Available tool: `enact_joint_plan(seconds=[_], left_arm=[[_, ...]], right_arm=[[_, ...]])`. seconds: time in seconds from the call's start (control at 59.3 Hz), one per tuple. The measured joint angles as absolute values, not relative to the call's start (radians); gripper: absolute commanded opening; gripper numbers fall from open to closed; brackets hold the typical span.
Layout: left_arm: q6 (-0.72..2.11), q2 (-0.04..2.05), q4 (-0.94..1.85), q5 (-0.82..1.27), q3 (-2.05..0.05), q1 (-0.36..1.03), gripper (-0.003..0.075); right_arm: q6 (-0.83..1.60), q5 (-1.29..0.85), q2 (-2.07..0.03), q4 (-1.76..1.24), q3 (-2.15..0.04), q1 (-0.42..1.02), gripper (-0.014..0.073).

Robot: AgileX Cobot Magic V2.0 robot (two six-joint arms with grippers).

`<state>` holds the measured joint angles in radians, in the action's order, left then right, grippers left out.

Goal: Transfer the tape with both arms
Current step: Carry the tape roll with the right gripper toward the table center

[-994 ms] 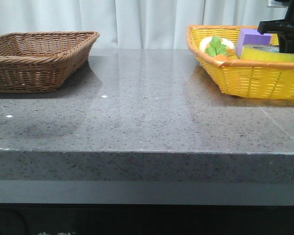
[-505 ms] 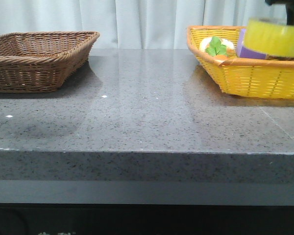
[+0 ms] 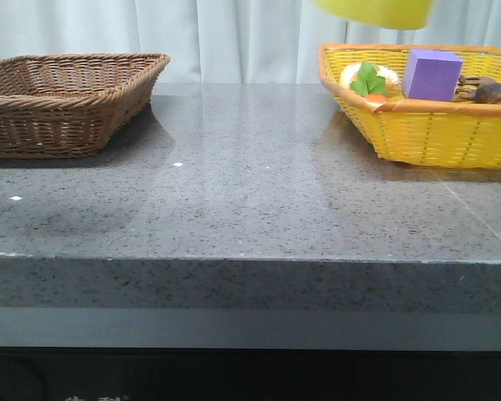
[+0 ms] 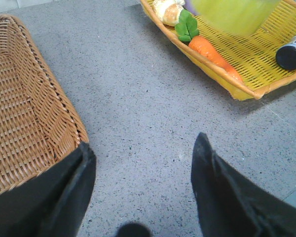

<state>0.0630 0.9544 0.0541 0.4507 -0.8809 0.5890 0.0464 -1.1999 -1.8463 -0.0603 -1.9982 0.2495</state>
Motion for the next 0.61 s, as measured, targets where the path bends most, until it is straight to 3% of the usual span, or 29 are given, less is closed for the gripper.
enact_joint_plan(seconds=[0.32,0.607], left_arm=[[0.063,0.954,0.054,0.451,-0.881,0.589,0.0418],[0.063,0.954,0.054,0.451,-0.881,0.589,0.0418]], right_arm=[[0.085,-1.194,-1.936,-0.038,-1.998,0.504,0.0125],[0.086,-1.192,-2.036,0.030,-1.998,0.581,0.0163]])
